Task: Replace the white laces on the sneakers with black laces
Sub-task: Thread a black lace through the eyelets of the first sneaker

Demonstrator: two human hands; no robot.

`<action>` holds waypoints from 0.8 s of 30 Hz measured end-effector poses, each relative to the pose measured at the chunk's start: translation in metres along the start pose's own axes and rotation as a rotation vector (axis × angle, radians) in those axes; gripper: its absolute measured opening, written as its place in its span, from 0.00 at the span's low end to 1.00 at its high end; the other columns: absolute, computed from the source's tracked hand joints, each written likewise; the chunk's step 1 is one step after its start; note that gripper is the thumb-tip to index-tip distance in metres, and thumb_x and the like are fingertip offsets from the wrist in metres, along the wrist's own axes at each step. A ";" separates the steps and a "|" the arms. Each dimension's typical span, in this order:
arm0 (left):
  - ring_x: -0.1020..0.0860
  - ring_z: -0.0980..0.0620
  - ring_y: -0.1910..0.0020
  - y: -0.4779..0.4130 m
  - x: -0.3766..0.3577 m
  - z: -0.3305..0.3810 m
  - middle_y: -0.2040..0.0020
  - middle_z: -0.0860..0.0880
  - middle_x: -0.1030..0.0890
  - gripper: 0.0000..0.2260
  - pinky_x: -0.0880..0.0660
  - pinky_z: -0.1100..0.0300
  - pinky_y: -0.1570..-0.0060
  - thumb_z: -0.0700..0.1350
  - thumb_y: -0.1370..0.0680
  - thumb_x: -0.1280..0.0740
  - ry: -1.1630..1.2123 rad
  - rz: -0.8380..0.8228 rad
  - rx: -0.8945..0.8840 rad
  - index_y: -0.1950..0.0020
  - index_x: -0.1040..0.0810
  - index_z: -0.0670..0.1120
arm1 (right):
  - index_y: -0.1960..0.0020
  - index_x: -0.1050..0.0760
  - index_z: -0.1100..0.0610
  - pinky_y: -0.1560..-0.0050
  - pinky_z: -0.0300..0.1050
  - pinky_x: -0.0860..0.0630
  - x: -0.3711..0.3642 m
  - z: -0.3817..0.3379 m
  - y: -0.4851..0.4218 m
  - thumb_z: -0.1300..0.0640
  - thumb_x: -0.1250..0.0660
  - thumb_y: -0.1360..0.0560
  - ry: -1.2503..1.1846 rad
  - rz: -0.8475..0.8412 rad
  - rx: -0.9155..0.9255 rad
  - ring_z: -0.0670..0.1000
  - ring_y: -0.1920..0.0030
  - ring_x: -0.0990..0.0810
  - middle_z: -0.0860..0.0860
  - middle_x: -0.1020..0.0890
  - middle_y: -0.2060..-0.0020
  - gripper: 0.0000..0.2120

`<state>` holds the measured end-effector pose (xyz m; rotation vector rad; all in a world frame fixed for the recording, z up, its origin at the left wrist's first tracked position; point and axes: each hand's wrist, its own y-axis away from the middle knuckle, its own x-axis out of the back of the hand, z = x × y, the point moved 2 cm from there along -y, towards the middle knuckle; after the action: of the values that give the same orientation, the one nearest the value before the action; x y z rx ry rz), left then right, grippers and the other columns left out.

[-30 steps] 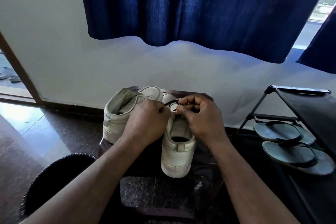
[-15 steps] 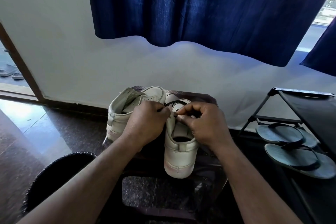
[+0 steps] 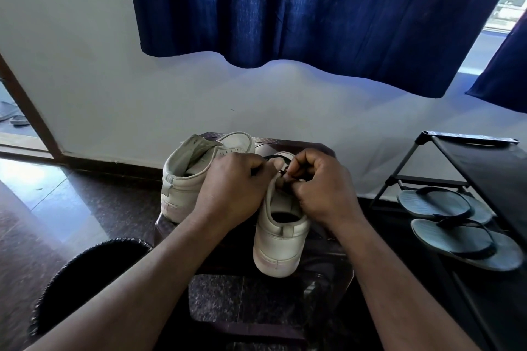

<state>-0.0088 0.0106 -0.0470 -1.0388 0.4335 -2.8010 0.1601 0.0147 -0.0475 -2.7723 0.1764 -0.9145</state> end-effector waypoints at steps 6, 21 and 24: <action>0.24 0.57 0.67 0.000 -0.007 -0.010 0.66 0.52 0.16 0.11 0.29 0.64 0.68 0.54 0.21 0.29 0.113 -0.092 0.273 0.59 0.15 0.50 | 0.61 0.22 0.48 0.58 0.36 0.23 -0.004 0.002 0.000 0.62 0.22 0.28 -0.016 -0.016 0.061 0.42 0.61 0.18 0.42 0.15 0.64 0.13; 0.19 0.49 0.50 0.015 -0.007 0.017 0.52 0.54 0.15 0.06 0.28 0.57 0.53 0.47 0.21 0.34 -0.153 -0.070 0.131 0.52 0.17 0.55 | 0.57 0.21 0.47 0.53 0.56 0.19 0.011 0.009 0.002 0.65 0.26 0.30 0.065 -0.114 0.123 0.53 0.58 0.16 0.41 0.15 0.60 0.13; 0.18 0.49 0.52 0.014 -0.015 0.017 0.55 0.55 0.15 0.07 0.23 0.55 0.50 0.45 0.23 0.35 -0.013 -0.117 0.238 0.55 0.19 0.55 | 0.56 0.20 0.48 0.50 0.52 0.19 0.017 0.014 0.001 0.65 0.25 0.29 0.060 -0.077 0.107 0.46 0.56 0.16 0.41 0.15 0.60 0.13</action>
<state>0.0142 -0.0039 -0.0483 -1.0592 0.0360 -2.8537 0.1814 0.0127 -0.0489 -2.6717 0.0287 -0.9960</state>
